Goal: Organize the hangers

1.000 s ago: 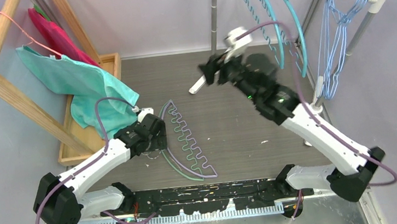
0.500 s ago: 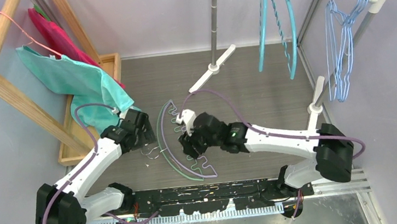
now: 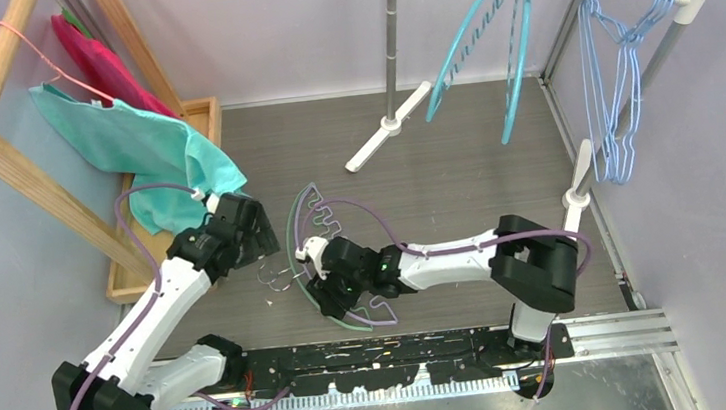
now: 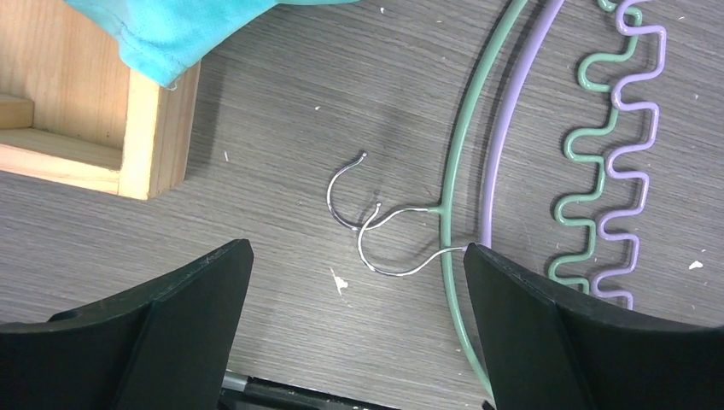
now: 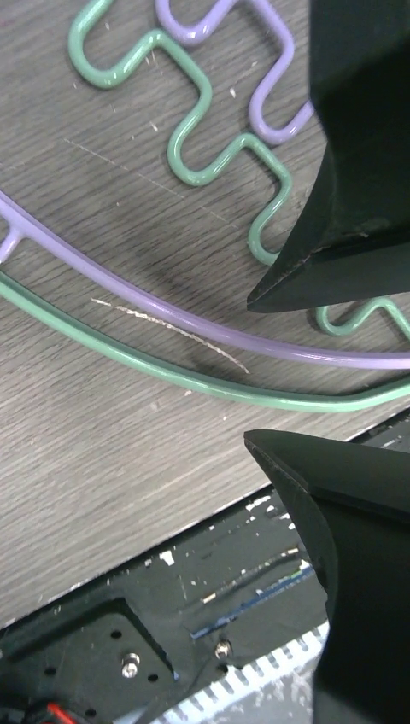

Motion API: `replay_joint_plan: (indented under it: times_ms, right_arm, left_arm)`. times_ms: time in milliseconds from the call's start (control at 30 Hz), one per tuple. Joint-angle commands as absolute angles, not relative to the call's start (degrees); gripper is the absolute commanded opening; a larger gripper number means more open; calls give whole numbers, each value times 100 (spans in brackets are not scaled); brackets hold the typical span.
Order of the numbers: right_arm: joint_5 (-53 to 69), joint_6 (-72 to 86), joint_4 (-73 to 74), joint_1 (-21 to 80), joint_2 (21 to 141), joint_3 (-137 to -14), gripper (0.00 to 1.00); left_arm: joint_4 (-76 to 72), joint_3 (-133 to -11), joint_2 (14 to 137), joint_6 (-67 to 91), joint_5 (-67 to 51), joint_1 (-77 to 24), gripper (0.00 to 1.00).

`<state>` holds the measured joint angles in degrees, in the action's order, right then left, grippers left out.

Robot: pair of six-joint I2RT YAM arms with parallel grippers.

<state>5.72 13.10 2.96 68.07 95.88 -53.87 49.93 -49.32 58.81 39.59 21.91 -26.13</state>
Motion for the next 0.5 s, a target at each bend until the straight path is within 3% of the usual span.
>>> replay_joint_plan:
  times_ms: [0,100,200,367,467]
  right_arm:
    - [685,1464,-159,6805,9895,-5657,58]
    - [540,1504,-220,6812,10115,-5612,56]
    - [385,1518,-205,6812,10215,-5539,49]
    - [102,1603,-149,6807,9987,-5401,4]
    - [-349,1634,-108,6812,9480,-5281,1]
  left_arm:
    - [5092,-4902,5604,3938,2374,-2584,98]
    - [5127,-4872,5505,3939,2382,-2585,98]
    - [5140,-4815,5379,3938,2384,-2584,98]
    - [5183,-4762,5226,3922,2431,-2581,98]
    - [5219,-4761,5225,3920,2418,-2577,98]
